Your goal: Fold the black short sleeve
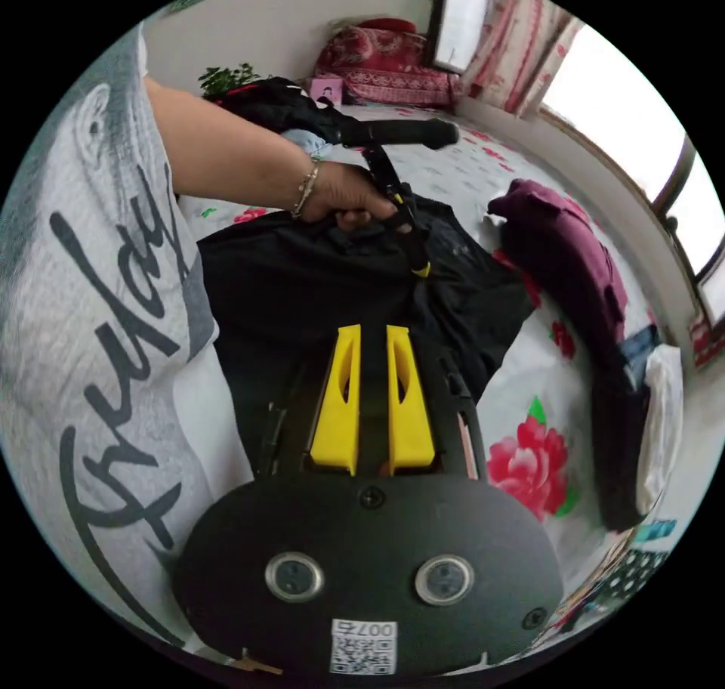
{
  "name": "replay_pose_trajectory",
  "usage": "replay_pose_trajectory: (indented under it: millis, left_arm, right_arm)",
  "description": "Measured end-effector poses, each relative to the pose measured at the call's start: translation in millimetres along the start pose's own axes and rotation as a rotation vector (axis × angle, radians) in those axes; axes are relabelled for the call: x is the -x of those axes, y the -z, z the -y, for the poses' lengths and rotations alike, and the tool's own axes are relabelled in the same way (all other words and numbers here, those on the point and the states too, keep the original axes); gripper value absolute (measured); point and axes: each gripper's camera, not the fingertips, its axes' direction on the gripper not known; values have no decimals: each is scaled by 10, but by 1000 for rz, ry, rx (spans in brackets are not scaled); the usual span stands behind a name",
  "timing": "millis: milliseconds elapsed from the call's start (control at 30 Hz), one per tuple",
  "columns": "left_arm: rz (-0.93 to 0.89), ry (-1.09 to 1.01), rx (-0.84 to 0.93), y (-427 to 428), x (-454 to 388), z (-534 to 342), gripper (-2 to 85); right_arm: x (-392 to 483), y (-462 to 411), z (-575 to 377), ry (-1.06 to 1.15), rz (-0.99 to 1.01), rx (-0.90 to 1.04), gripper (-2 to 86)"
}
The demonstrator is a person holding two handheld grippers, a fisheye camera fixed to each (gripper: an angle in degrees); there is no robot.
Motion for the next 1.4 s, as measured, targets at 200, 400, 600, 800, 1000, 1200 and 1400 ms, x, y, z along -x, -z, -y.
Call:
replay_pose_trajectory:
  millis: [200,400,600,800,1000,1200,1400]
  left_arm:
    - [75,80,-94,889,-33,-965,12]
    - [222,422,-52,1503,99,-2798,63]
    - [175,718,31,1704,118,-3999,93]
    - [77,634,123,1689,163,-3918,45]
    - [-60,444,202,2080,235,-3718,-4]
    - [-367,447,-179,3148,718,-3526,-7]
    - [-560,517,-435,3843,1419,-3165,-7]
  right_arm:
    - [-739,292,-985,-467,121,91,74]
    - [-806,608,-2273,-717,91,252,93]
    - [-699,585,-2602,-697,133,335,90]
    - [-723,313,-2368,-540,75,468,41]
    - [-1115,486,-2358,-537,215,447,1]
    - [-2193,1302,-2503,-774,395,76,-2]
    - [-3285,1911,-2585,-945,552,-316,-3]
